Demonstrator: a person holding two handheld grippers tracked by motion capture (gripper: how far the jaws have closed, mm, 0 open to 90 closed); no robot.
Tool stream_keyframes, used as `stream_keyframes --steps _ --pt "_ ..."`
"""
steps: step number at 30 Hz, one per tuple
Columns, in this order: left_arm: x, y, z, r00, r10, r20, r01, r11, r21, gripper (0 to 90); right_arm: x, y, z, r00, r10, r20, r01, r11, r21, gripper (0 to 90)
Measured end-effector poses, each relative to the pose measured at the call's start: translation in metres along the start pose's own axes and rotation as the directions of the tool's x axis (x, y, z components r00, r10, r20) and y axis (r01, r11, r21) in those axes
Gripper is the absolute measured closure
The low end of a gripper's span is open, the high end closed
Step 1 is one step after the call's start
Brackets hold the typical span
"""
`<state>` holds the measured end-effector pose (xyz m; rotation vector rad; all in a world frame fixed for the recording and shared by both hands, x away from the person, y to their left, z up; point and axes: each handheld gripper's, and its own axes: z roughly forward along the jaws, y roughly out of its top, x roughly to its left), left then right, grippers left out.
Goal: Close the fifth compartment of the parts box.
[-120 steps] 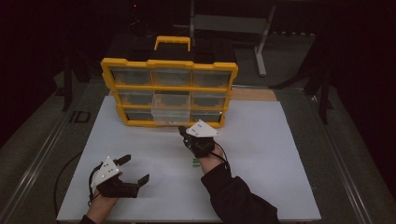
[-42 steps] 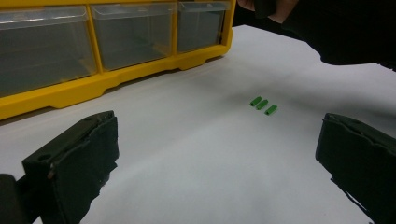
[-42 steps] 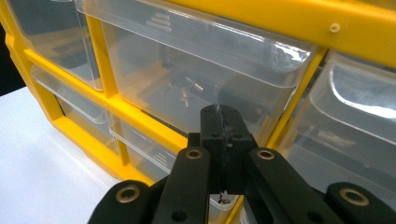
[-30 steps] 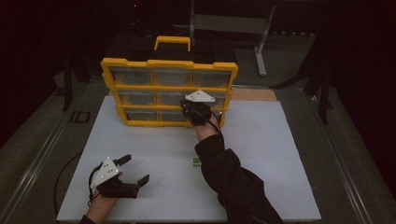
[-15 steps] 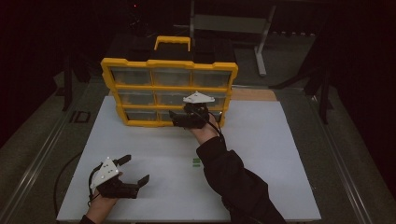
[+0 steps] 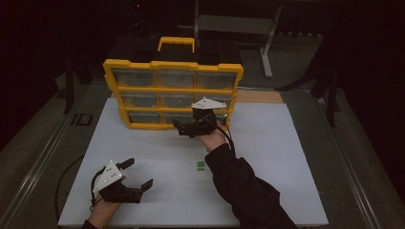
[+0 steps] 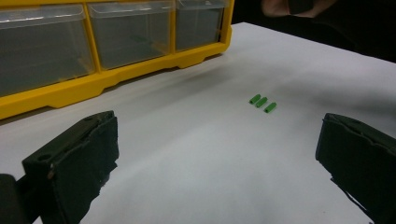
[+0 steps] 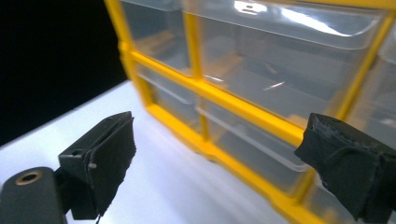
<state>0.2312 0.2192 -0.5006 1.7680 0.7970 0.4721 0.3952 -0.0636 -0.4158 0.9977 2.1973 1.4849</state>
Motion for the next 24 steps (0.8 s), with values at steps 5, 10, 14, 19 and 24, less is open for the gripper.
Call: stream_keyframes --steps 5,10,14,19,24 --pt "0.0 0.0 0.0 1.0 -0.001 -0.002 0.001 1.0 -0.001 0.0 0.005 -0.003 -0.008 0.9965 -0.073 -0.041 0.073 0.997 -0.002 9.7" --pt "0.0 0.0 0.0 1.0 -0.002 -0.003 0.002 1.0 -0.002 0.0 0.009 -0.008 -0.019 0.991 -0.128 -0.037 0.128 0.992 -0.001 12.4" --pt "0.0 0.0 0.0 1.0 -0.001 -0.005 0.001 1.0 -0.001 0.0 0.007 -0.013 -0.028 0.987 -0.149 -0.06 0.15 0.989 0.002 13.4" --pt "0.0 0.0 0.0 1.0 -0.001 -0.006 0.001 1.0 -0.002 0.0 0.006 -0.021 -0.041 0.987 -0.147 -0.064 0.147 0.989 -0.012 13.1" --pt "-0.001 0.001 0.0 1.0 0.0 -0.004 0.0 1.0 -0.004 0.0 0.002 -0.031 -0.056 0.9864 -0.14 -0.086 0.139 0.99 -0.022 13.0"
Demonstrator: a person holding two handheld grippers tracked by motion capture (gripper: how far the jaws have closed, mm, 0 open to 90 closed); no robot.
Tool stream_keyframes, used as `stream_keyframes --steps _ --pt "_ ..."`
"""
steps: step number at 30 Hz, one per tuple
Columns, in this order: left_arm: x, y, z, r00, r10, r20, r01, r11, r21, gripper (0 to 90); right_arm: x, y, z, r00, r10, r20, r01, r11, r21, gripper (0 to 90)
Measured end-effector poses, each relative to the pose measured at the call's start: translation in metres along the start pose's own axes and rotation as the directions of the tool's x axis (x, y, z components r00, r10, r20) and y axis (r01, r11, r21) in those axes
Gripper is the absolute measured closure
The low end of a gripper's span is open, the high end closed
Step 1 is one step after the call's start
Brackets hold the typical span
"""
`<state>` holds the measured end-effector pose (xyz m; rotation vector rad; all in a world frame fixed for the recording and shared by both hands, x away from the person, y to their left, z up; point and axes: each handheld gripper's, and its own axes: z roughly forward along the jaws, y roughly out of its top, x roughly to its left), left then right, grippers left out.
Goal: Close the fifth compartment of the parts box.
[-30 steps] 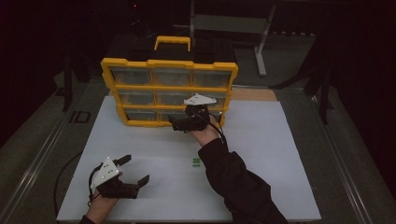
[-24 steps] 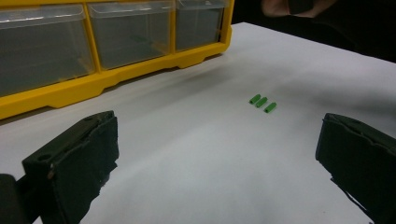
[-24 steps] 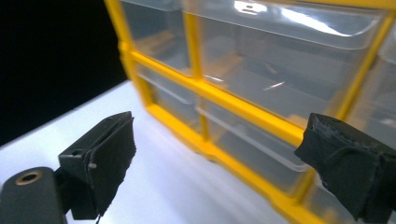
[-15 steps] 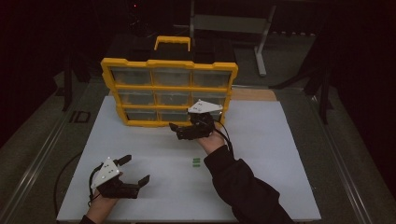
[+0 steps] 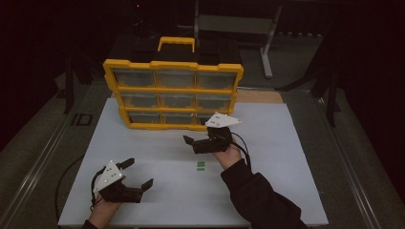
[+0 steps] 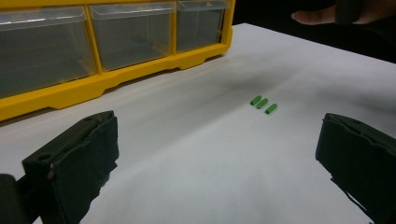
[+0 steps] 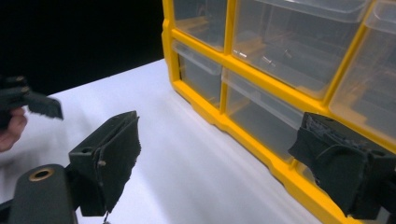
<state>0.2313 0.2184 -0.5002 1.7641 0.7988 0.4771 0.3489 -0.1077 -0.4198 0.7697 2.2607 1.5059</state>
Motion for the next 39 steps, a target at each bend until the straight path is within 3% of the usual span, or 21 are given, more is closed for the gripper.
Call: stream_keyframes --steps 15,26,32,39 --pt "0.0 0.0 0.001 1.0 0.004 0.001 -0.004 1.0 0.004 0.0 0.006 -0.037 -0.037 0.9999 -0.009 -0.012 0.009 1.0 -0.007 13.0" --pt "-0.001 0.001 0.001 1.0 0.004 0.0 -0.004 1.0 0.001 0.0 0.017 -0.052 -0.061 0.9985 -0.055 0.004 0.055 0.998 -0.023 13.0" --pt "-0.001 0.001 0.001 1.0 0.004 0.0 -0.004 1.0 0.001 0.0 0.02 -0.071 -0.076 0.9976 -0.068 0.015 0.068 0.997 -0.025 13.0" --pt "-0.001 0.001 0.001 1.0 0.004 -0.001 -0.004 1.0 0.001 0.0 0.015 -0.088 -0.096 0.9988 -0.039 0.03 0.04 0.999 -0.03 12.9"
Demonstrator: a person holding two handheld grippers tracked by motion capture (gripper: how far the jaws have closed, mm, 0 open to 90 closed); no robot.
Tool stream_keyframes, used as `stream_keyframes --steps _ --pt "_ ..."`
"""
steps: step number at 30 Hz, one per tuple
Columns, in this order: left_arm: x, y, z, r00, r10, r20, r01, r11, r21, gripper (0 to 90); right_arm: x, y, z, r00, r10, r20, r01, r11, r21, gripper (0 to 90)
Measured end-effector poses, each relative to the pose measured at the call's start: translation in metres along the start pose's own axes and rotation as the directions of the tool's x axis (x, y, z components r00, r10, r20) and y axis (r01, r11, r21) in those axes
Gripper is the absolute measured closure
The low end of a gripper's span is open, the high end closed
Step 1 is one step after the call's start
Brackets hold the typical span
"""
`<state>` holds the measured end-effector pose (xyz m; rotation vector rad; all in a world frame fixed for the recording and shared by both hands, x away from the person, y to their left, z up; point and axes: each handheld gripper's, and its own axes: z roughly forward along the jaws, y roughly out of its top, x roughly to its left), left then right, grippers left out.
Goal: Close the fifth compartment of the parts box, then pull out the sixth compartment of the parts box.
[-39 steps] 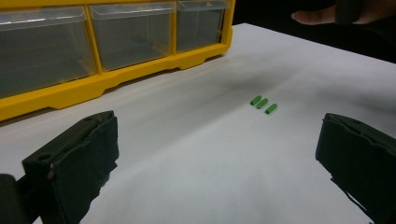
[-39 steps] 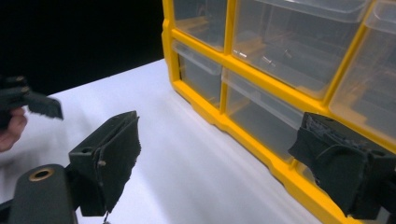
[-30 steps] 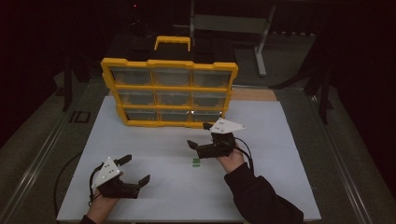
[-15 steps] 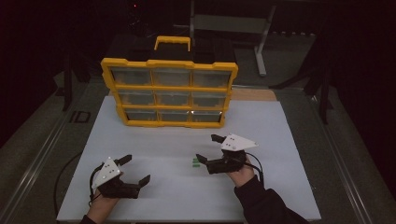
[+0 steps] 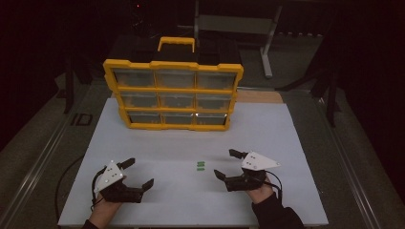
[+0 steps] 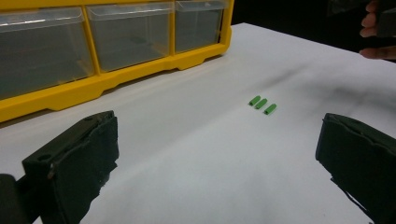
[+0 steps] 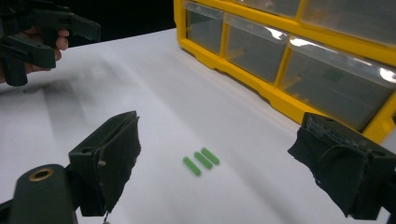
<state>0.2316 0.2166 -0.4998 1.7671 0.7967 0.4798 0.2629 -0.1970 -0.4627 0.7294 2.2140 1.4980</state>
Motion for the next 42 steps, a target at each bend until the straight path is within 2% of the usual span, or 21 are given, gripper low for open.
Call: stream_keyframes --steps 7,11,17,29,38,42 --pt "0.0 0.0 0.0 1.0 0.001 0.001 -0.001 1.0 0.0 0.0 -0.005 -0.021 -0.015 0.9997 0.013 0.02 -0.013 1.0 0.007 13.0" --pt "0.0 0.0 0.0 1.0 0.001 0.001 -0.001 1.0 0.0 0.0 -0.006 -0.033 -0.022 0.9997 0.024 0.007 -0.024 1.0 -0.011 12.9" --pt "0.0 0.0 0.0 1.0 0.001 0.004 -0.001 1.0 0.0 0.0 -0.006 -0.045 -0.025 0.9999 0.0 0.011 0.0 1.0 0.012 12.5" --pt "0.0 0.0 0.001 1.0 0.0 0.005 0.0 1.0 0.002 0.0 -0.007 -0.047 -0.026 0.9995 -0.01 0.03 0.009 1.0 0.022 12.0" --pt "0.0 0.0 0.0 1.0 -0.001 0.005 0.001 1.0 -0.002 0.0 -0.007 -0.042 -0.03 0.9993 -0.011 0.036 0.011 1.0 0.003 10.8" --pt "0.0 0.0 0.0 1.0 -0.004 0.007 0.004 1.0 -0.001 0.0 -0.007 -0.039 -0.032 0.999 -0.023 0.039 0.022 1.0 0.02 9.8"
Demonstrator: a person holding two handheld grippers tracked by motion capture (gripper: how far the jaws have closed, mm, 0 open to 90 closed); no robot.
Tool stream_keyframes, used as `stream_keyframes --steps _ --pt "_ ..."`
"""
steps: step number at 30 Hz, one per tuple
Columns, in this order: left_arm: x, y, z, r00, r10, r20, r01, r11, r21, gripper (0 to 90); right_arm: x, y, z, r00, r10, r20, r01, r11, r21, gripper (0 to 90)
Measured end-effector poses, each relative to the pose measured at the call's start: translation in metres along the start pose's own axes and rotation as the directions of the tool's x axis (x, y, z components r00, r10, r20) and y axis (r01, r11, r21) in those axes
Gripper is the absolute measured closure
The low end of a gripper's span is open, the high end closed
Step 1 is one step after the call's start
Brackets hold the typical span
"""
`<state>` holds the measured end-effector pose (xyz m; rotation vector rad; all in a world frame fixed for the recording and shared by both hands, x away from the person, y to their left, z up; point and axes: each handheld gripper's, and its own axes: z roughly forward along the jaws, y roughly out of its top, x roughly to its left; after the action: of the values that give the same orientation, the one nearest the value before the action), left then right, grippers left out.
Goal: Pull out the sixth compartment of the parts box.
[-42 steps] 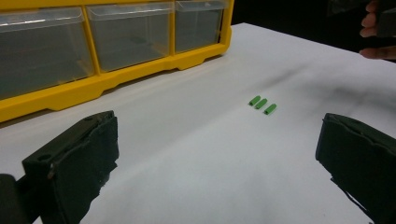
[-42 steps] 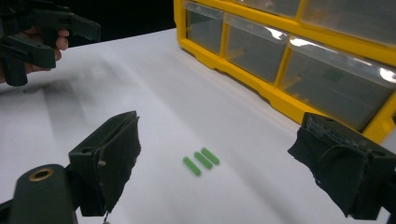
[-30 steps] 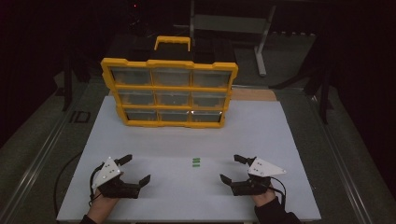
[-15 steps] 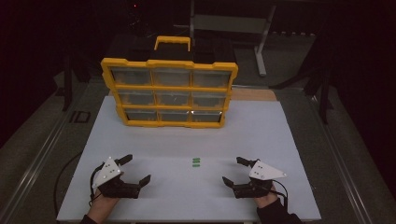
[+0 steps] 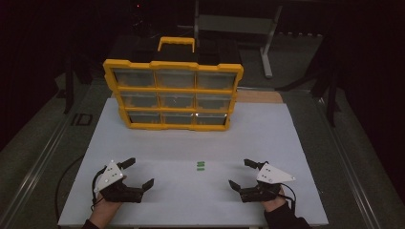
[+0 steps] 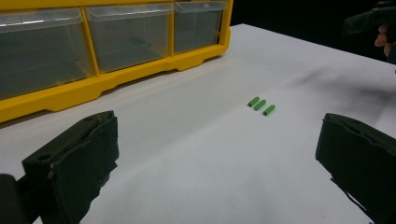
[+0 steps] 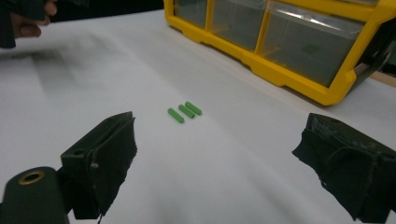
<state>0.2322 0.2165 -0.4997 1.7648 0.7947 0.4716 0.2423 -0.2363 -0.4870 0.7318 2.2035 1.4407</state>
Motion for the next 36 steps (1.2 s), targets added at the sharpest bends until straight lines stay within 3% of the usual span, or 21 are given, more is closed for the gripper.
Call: stream_keyframes --steps 10,17,18,23,30,36 --pt "0.0 0.0 0.0 1.0 -0.002 -0.001 0.002 1.0 0.001 0.0 -0.003 0.009 -0.005 0.9997 -0.01 -0.022 0.01 1.0 -0.006 8.5" --pt "0.0 0.0 0.0 1.0 0.0 -0.002 0.0 1.0 -0.001 0.0 -0.006 0.031 -0.007 0.9989 -0.046 -0.009 0.045 0.998 -0.031 8.5" --pt "0.0 0.0 0.0 1.0 0.0 -0.002 0.0 1.0 -0.002 0.0 -0.007 0.04 -0.006 0.9971 -0.075 0.006 0.075 0.997 -0.029 8.5" --pt "0.0 0.0 0.0 1.0 0.001 0.0 -0.001 1.0 -0.001 0.0 -0.009 0.059 -0.002 0.9937 -0.11 0.02 0.111 0.993 -0.036 8.5" --pt "0.0 0.0 0.0 1.0 -0.001 0.0 0.001 1.0 -0.004 0.0 -0.014 0.08 0.007 0.9888 -0.149 -0.009 0.149 0.989 -0.021 8.5" --pt "0.0 0.001 0.0 1.0 0.0 -0.001 0.0 1.0 -0.006 0.0 -0.019 0.094 0.015 0.9851 -0.172 -0.004 0.172 0.985 -0.026 8.5"
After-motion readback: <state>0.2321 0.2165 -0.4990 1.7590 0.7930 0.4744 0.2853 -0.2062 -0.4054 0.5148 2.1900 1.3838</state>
